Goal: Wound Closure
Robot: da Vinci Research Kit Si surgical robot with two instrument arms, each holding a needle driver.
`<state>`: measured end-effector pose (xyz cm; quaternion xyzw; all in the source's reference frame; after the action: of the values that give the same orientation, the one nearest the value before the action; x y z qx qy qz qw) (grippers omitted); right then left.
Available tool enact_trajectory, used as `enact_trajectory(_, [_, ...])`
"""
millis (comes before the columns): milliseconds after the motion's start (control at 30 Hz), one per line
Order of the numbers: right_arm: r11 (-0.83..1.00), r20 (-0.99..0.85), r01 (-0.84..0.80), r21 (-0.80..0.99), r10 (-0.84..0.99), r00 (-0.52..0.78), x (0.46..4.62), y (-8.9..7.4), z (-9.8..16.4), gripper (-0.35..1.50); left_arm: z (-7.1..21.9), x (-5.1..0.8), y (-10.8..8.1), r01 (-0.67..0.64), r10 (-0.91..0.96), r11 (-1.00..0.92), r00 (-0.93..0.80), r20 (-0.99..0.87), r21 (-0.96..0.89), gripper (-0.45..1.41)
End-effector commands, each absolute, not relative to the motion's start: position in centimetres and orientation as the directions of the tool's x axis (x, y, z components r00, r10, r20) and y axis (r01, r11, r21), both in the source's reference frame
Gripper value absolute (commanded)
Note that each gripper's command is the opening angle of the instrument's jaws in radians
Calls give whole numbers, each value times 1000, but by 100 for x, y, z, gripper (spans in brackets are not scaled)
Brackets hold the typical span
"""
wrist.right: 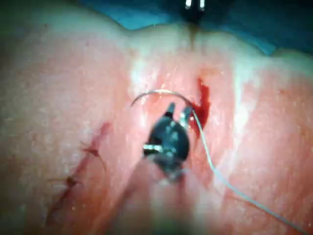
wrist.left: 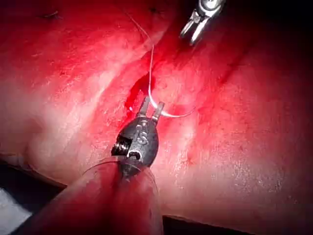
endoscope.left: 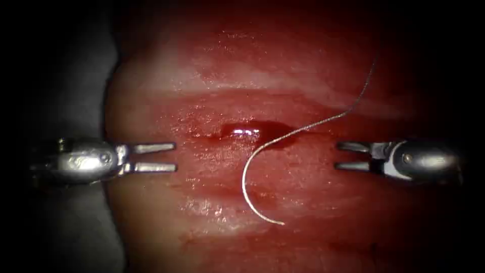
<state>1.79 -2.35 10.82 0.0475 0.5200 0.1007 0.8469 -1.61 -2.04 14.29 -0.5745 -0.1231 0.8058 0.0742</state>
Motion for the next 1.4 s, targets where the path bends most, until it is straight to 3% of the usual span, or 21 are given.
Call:
enact_trajectory(33, [975, -871, -118, 190, 223, 439, 185, -244, 1086, 18, 1434, -165, -214, 20, 265, -958, -331, -906, -287, 22])
enact_trajectory(300, [974, -866, -131, 185, 224, 447, 187, -246, 1085, 33, 1435, -166, -214, 17, 264, -958, -332, -906, -285, 27])
enact_trajectory(333, [974, -865, -133, 183, 223, 448, 187, -248, 1084, 42, 1435, -168, -214, 10, 264, -959, -335, -905, -283, 27])
enact_trajectory(600, [974, -870, -138, 181, 224, 439, 186, -257, 1075, 37, 1431, -177, -220, 19, 263, -956, -389, -883, -293, 35])
enact_trajectory(833, [974, -870, -141, 175, 220, 441, 188, -257, 1083, 37, 1420, -203, -235, 69, 184, -962, -547, -817, -263, 77])
enact_trajectory(967, [975, -870, -142, 174, 219, 441, 188, -257, 1083, 35, 1414, -215, -244, 101, 101, -969, -667, -738, -223, 87])
enact_trajectory(1167, [974, -870, -143, 174, 220, 442, 190, -258, 1083, 35, 1407, -223, -258, 169, 8, -967, -727, -687, -190, 75])
enact_trajectory(1400, [974, -869, -145, 173, 220, 442, 192, -258, 1084, 33, 1409, -245, -257, 161, -33, -972, -811, -584, -169, 64])
